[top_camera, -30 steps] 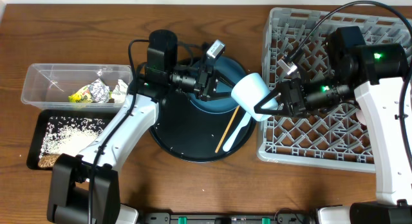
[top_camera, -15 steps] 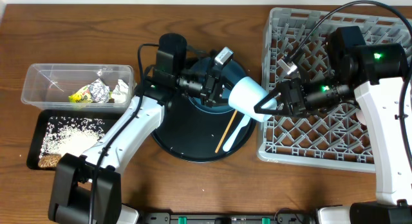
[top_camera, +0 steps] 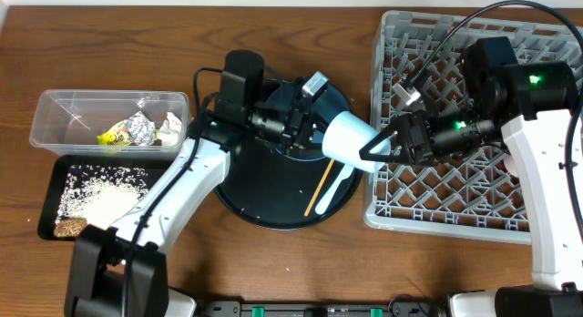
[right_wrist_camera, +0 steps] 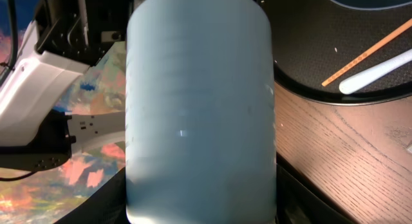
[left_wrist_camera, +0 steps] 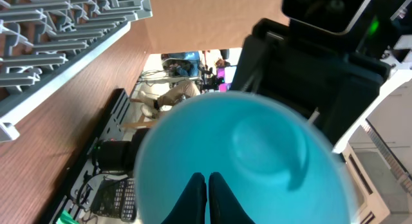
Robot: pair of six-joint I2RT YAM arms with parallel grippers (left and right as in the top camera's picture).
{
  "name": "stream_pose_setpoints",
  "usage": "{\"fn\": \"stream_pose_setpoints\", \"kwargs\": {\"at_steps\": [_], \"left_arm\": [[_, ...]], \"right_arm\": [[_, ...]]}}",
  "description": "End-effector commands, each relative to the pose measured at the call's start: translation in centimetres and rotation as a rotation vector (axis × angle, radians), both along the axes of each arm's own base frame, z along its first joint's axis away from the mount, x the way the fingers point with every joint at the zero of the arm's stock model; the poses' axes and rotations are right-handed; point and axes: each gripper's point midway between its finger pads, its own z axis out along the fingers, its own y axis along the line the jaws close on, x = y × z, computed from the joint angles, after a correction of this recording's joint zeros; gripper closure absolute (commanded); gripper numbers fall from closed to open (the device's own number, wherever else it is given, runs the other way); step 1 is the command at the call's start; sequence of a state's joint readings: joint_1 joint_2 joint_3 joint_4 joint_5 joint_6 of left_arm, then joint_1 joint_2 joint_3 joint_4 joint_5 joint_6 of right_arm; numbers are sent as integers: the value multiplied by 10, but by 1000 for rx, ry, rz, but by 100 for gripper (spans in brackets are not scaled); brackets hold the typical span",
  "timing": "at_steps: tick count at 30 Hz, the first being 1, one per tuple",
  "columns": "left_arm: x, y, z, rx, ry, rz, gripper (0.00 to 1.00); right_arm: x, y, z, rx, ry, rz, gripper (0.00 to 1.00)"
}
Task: Sort waste into correct bins and load items into the dishwasher rack
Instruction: 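Lower the light-blue cup into the dish rack with the right gripper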
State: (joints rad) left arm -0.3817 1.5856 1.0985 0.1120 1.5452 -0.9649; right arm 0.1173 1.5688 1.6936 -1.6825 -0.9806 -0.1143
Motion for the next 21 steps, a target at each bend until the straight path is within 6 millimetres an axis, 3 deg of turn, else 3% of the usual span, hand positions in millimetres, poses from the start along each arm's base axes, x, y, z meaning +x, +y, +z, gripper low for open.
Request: {"fn": "stream_pose_setpoints", "kwargs": {"at_steps": [1, 10, 15, 21], "left_arm": [[-17, 3, 17, -33, -54, -33, 94], [-12, 11, 22, -52, -115, -7, 94], [9, 28, 18, -44, -113, 66, 94], [44, 64, 13, -29, -111, 206, 94]], "right_arm": [[-4, 4, 11, 24, -50, 21, 99], [-4, 4, 11, 25, -50, 20, 99], [-1, 1, 11, 24, -50, 5, 99], [5, -13, 5, -20, -22, -51, 99]]}}
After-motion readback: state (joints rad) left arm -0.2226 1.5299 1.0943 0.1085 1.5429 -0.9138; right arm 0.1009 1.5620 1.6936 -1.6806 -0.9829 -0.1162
